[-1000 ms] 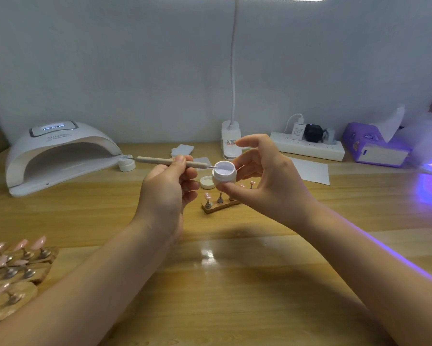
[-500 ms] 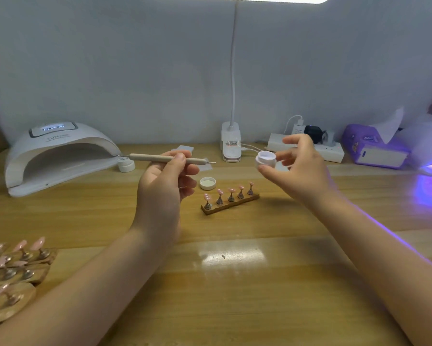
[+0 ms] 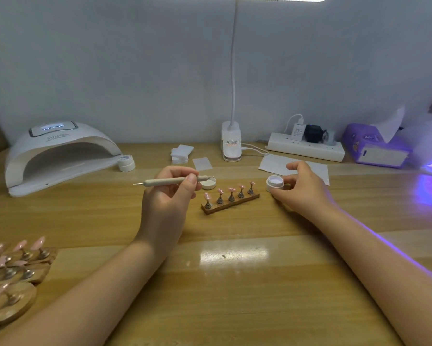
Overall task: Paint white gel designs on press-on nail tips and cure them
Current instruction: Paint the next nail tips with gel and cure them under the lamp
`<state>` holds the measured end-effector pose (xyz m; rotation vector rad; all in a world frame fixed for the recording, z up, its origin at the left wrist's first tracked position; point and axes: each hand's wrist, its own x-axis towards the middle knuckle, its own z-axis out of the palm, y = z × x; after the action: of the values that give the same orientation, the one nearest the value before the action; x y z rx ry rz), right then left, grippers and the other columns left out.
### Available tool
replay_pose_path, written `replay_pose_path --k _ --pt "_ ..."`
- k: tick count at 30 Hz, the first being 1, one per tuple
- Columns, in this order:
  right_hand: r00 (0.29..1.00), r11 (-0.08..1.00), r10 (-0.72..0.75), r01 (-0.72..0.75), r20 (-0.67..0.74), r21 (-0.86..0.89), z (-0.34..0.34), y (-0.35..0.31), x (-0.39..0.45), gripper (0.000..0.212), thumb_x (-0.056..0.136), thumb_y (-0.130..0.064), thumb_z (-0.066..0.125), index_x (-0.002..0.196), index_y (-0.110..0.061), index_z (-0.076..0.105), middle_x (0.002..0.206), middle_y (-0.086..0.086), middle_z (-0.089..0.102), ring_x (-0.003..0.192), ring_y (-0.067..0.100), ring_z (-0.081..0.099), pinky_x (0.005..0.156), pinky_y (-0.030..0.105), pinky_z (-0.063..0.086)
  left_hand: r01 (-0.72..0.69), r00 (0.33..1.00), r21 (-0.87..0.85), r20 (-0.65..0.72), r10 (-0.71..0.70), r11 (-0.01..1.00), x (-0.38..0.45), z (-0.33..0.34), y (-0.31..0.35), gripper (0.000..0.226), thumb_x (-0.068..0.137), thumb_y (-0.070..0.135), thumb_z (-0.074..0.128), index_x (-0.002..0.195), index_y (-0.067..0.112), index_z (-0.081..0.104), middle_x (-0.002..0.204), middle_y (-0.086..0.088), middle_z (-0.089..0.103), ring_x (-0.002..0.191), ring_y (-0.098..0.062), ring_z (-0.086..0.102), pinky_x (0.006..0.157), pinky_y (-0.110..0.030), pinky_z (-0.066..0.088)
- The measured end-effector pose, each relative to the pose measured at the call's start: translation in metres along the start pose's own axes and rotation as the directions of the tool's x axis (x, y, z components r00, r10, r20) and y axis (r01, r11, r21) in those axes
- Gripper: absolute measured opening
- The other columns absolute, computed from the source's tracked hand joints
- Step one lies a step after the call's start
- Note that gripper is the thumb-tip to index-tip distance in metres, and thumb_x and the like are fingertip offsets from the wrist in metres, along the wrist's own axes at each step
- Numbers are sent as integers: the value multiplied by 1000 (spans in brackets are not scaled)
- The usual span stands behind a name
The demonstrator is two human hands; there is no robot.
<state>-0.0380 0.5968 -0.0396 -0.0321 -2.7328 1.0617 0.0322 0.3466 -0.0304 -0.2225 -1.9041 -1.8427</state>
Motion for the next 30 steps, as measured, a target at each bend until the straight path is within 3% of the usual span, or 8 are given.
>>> replay_pose_path --k 2,4,7,9,11,17,23,30 --pt "999 999 -20 19 -26 -26 0 -4 -3 72 81 -33 73 142 -20 36 134 0 56 123 20 48 95 34 41 -8 1000 8 -21 9 1000 -1 0 -1 11 94 10 57 91 16 66 81 -1 70 80 -10 66 68 -16 51" --pt "981 990 -135 128 -138 -61 -1 -13 -8 61 82 -26 70 137 -17 45 132 1 55 125 23 44 98 34 39 -17 999 14 -41 17 1000 -1 1 -1 11 94 8 56 91 15 65 81 -2 69 78 -8 64 68 -16 50" --pt "891 927 -374 370 -255 -66 0 -36 -20 24 81 -15 68 105 -12 64 96 2 63 94 21 54 83 38 47 -32 998 27 -56 33 999 0 2 -2 12 95 7 56 91 15 64 82 -4 68 76 -5 63 67 -15 49" --pt "878 893 -449 441 -168 -86 6 -50 -29 7 83 -20 66 84 -13 66 77 -1 59 76 17 53 69 37 47 -42 997 38 -58 44 998 0 1 -3 13 95 8 56 91 16 64 82 -1 68 78 -6 63 68 -15 50" --pt "882 878 -469 460 -50 -134 15 -57 -37 16 85 -30 64 76 -17 65 69 -10 54 69 9 48 60 29 41 -56 997 49 -58 59 997 0 0 -4 11 94 11 57 91 18 64 81 3 68 79 -6 64 68 -16 50" --pt "923 886 -383 380 43 -265 33 -54 -38 22 89 -40 56 92 -27 73 67 -20 46 64 2 42 52 20 30 -55 997 41 -53 57 998 1 -1 -6 13 86 26 55 92 20 64 80 4 68 78 -5 63 68 -16 50" --pt "941 910 -320 338 115 -238 36 -51 -34 29 93 -42 52 112 -32 71 103 -10 71 92 9 59 69 28 52 -66 997 37 -30 67 997 0 1 -7 12 87 25 55 92 19 63 80 9 68 77 -5 63 67 -16 50" --pt "944 920 -305 327 128 -218 38 -51 -31 26 94 -43 53 112 -34 70 105 -6 71 98 12 60 76 34 53 -82 996 82 -25 85 993 0 3 -7 9 87 27 55 90 23 63 81 2 66 77 -18 62 67 -32 52"
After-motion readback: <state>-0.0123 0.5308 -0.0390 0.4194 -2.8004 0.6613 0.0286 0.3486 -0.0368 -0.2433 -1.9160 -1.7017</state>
